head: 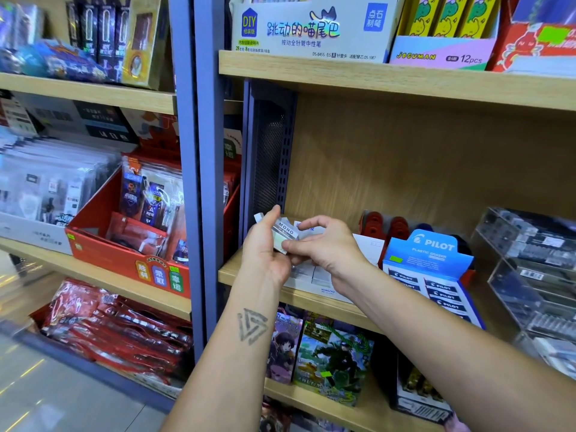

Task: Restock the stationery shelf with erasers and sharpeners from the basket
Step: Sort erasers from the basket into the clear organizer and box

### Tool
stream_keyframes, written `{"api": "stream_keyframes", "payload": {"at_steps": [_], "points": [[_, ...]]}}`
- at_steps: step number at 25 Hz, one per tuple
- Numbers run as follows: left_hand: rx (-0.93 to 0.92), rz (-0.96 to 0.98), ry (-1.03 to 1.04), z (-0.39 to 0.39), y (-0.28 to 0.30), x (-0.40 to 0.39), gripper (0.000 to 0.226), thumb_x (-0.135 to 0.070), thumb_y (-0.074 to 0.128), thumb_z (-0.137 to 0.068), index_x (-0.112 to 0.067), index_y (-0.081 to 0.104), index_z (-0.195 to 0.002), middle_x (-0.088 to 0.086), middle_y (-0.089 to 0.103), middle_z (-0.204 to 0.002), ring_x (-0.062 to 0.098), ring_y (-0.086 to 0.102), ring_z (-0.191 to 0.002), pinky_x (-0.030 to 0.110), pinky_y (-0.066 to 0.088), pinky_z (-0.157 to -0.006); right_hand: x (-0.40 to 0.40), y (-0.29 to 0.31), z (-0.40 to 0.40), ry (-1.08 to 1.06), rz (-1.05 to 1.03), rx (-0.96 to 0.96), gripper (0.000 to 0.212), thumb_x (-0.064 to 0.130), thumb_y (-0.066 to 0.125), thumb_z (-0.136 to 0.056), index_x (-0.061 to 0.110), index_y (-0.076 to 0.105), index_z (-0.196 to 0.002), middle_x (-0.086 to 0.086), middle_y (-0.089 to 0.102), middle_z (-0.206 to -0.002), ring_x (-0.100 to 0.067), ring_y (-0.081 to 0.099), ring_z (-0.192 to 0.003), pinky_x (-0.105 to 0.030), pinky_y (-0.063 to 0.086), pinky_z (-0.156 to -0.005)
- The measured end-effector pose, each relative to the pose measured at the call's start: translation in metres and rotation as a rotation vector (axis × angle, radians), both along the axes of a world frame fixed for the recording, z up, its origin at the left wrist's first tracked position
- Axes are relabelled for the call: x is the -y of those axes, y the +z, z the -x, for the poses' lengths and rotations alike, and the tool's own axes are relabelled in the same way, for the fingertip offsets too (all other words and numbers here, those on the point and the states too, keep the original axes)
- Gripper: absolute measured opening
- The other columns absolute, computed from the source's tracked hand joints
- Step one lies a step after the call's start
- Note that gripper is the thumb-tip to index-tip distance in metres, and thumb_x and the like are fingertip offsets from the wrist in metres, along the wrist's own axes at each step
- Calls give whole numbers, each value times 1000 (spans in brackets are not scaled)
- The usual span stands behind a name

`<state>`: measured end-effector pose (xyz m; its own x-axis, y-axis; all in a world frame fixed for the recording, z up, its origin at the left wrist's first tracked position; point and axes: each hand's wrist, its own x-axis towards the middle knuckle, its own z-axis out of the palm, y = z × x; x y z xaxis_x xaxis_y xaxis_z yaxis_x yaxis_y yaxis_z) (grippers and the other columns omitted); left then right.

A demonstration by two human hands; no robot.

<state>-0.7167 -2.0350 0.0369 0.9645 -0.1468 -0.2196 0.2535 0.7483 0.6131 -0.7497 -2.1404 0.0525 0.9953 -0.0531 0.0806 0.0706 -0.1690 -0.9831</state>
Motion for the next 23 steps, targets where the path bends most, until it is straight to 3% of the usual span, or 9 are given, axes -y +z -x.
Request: {"api": "stream_keyframes", "payload": {"at_steps": [3,5,8,12,18,21,23], "points": [[-14,67,-4,-6,-2,-6,31,-36,64,-93,-8,53,-103,18,61,-97,36,66,-90,38,47,-71,0,-1,1,14,-20,32,44,-3,83,-72,8,60,-107,-19,74,-77,-18,60,-50,-19,47,-51],[-35,168,89,-14,-5,-16,25,-28,67,-92,-8,53,-101,12,57,-92,31,62,-90,46,51,-85,10,3,1,52,4,50,33,-2,81,-75,5,66,-103,-13,73,-71,-16,63,-55,-23,52,-56],[-93,164,214,-20,-10,-26,27,-22,71,-90,-7,57,-107,12,61,-94,28,62,-90,51,56,-80,36,10,-2,38,129,83,15,0,79,-78,3,74,-92,-12,72,-73,-17,69,-62,-25,58,-64],[-129,118,167,-12,-8,-23,31,-16,79,-83,-4,58,-103,19,62,-102,36,66,-86,54,60,-67,50,-3,-11,12,830,283,11,16,80,-77,21,74,-85,7,70,-82,-9,66,-68,-25,56,-68],[-53,165,38,3,0,-18,13,1,70,-85,-2,57,-88,23,60,-110,40,68,-94,58,57,-82,41,-24,-16,114,1230,581,6,20,69,-86,20,71,-91,9,59,-90,-21,61,-84,-36,51,-70],[-23,231,-33,8,5,-21,6,2,55,-87,3,57,-92,30,60,-111,44,66,-105,59,53,-91,45,-24,-18,195,1211,518,14,23,65,-90,21,77,-97,15,55,-89,-13,59,-81,-33,49,-72],[-29,280,-39,8,5,-21,16,1,49,-87,6,57,-100,32,59,-117,47,63,-108,60,52,-93,46,-18,-15,142,989,454,14,18,67,-89,23,78,-95,16,59,-86,-9,58,-77,-28,49,-70]]}}
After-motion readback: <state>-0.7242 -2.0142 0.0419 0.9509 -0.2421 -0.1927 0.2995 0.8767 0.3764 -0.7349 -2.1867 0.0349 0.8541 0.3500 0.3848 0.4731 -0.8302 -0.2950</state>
